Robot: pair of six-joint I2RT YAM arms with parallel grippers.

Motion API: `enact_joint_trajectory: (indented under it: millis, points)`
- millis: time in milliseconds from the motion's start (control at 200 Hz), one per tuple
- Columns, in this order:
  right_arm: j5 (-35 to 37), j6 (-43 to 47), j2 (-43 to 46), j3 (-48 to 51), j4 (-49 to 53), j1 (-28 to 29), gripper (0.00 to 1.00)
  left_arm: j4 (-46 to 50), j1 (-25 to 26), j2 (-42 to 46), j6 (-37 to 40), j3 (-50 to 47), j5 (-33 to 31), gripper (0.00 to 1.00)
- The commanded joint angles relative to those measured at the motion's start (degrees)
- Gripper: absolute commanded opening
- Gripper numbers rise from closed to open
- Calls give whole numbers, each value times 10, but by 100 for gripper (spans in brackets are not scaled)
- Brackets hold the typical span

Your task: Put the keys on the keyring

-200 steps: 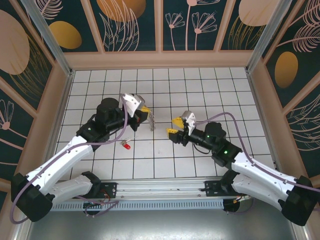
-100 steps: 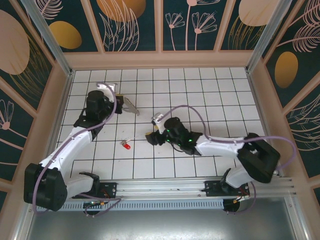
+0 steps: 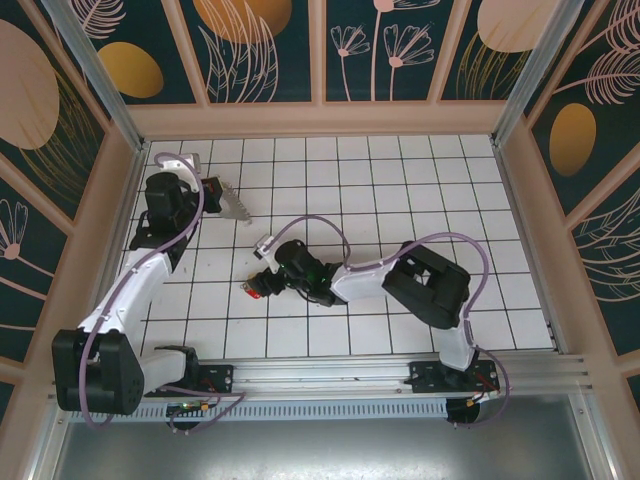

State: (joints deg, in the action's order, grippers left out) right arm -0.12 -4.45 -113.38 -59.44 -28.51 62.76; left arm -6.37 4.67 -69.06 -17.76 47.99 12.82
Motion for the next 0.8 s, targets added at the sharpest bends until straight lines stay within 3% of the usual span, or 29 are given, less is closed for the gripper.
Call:
enact_joint_trajectory:
  millis: [0,350,796]
  points:
    - [-6,-9,-24,-33,-22,19,73,18,-5,16,-9,30,13,0]
    - [21,13,-89,-132,96,47,71,42,-5,40,4,34,17,0]
    - [63,34,-173,-266,296,59,54,44,-7,57,25,22,26,0]
